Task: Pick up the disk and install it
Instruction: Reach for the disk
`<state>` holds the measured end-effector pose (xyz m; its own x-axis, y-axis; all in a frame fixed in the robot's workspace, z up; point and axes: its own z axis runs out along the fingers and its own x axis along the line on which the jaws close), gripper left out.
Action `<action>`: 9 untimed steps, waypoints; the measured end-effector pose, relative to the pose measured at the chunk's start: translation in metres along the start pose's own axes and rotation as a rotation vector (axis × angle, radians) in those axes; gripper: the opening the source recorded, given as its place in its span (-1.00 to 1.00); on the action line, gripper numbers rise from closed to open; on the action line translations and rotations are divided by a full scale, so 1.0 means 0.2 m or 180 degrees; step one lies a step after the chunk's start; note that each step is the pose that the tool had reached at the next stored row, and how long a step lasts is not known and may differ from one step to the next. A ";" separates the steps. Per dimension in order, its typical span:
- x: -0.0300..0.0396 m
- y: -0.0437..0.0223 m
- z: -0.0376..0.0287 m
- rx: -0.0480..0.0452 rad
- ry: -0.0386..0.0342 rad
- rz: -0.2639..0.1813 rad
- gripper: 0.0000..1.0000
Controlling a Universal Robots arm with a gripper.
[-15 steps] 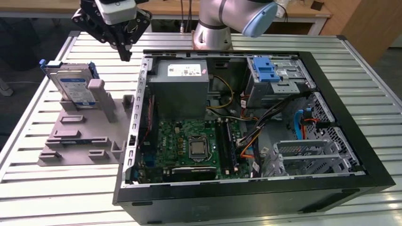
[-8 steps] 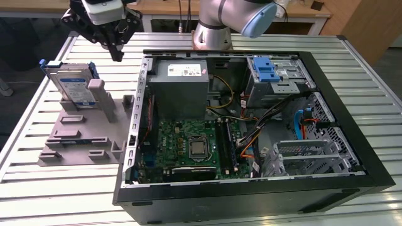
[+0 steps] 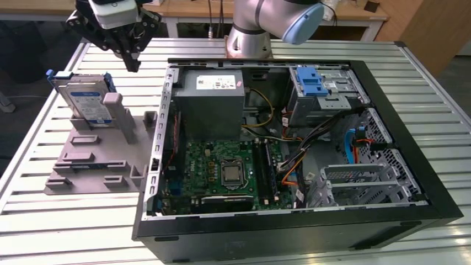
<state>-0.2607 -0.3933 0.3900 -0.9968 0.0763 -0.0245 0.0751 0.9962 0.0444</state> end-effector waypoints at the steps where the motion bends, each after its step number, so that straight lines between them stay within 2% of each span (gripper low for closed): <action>1: 0.000 0.000 0.000 0.0000 0.0000 0.0000 -0.79; 9: 0.004 0.000 0.000 0.0000 0.0000 0.0000 -0.79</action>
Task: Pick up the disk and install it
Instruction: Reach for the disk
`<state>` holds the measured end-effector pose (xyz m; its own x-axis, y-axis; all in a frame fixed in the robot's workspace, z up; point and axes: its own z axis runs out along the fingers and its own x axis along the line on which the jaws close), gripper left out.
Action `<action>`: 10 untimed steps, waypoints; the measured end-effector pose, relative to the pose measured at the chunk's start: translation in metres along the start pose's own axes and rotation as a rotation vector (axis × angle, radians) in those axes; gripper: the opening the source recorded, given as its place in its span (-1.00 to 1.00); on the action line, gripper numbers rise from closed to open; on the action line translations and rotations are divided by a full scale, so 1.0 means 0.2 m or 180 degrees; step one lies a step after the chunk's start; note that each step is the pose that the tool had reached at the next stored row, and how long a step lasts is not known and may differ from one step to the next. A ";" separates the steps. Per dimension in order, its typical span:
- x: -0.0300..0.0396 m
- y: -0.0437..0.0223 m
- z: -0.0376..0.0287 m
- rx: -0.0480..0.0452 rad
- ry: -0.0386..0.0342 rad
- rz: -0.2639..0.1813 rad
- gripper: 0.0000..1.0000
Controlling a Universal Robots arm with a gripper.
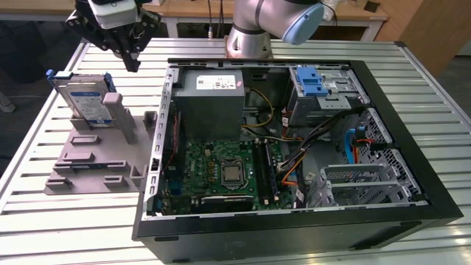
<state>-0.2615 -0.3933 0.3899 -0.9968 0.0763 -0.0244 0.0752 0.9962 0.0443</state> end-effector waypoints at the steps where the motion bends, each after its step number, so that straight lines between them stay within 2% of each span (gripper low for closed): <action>1: 0.001 0.000 0.000 0.0000 0.0000 0.0000 -0.79; 10: 0.013 -0.001 0.001 0.0000 0.0000 0.0000 -0.79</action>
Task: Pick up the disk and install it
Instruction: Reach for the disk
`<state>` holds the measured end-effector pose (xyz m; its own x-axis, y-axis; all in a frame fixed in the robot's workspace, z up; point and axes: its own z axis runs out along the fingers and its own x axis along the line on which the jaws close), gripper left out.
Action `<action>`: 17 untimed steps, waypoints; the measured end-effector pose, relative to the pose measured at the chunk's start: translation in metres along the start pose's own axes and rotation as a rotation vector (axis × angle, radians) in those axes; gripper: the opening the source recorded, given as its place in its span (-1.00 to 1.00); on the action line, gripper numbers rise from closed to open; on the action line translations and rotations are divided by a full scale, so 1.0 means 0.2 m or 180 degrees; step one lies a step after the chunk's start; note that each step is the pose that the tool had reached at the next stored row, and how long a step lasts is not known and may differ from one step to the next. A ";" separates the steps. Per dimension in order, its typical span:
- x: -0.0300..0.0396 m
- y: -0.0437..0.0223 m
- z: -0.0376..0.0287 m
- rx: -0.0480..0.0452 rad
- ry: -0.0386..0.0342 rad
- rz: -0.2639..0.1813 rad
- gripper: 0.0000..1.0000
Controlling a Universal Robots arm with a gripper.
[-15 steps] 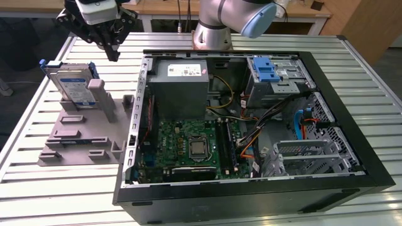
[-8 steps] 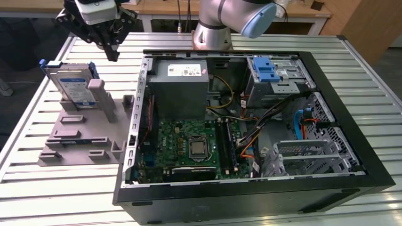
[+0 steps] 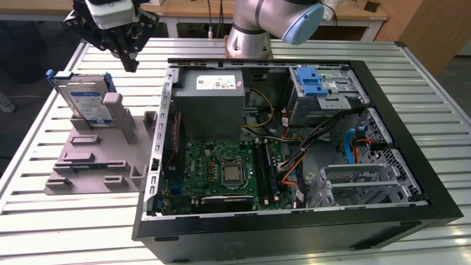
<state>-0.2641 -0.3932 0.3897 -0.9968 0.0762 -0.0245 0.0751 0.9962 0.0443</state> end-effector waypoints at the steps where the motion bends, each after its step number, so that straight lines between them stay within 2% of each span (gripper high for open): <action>1: 0.001 0.000 0.000 0.0000 0.0000 0.0000 -0.79; 17: 0.028 -0.001 0.000 0.0000 0.0000 0.0000 -0.79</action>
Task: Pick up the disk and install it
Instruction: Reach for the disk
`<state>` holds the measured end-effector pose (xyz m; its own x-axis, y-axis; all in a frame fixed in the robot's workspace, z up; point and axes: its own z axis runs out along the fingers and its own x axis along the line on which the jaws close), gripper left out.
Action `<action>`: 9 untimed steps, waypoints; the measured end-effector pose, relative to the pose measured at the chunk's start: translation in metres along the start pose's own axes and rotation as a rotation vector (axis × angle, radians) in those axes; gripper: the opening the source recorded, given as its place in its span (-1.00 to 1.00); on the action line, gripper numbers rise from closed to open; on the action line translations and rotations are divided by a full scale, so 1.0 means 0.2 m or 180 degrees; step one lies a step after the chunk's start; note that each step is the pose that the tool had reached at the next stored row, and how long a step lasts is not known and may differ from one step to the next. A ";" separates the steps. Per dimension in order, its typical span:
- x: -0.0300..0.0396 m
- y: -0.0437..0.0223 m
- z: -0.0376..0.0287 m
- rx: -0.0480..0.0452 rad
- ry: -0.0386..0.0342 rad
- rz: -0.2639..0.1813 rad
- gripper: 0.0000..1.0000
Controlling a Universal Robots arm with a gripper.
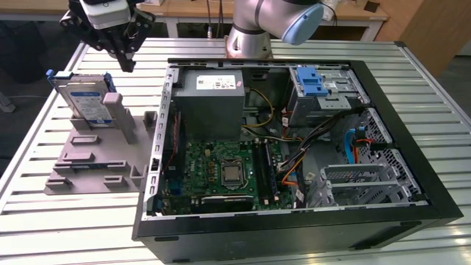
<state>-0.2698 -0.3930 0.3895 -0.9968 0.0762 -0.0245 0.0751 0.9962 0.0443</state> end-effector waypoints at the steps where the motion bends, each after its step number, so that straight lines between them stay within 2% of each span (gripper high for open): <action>1: 0.002 0.000 0.000 0.0000 0.0000 0.0000 -0.79; 9: 0.025 0.001 0.000 0.0000 0.0000 0.0000 -0.79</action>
<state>-0.2748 -0.3924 0.3894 -0.9968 0.0762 -0.0244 0.0750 0.9962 0.0443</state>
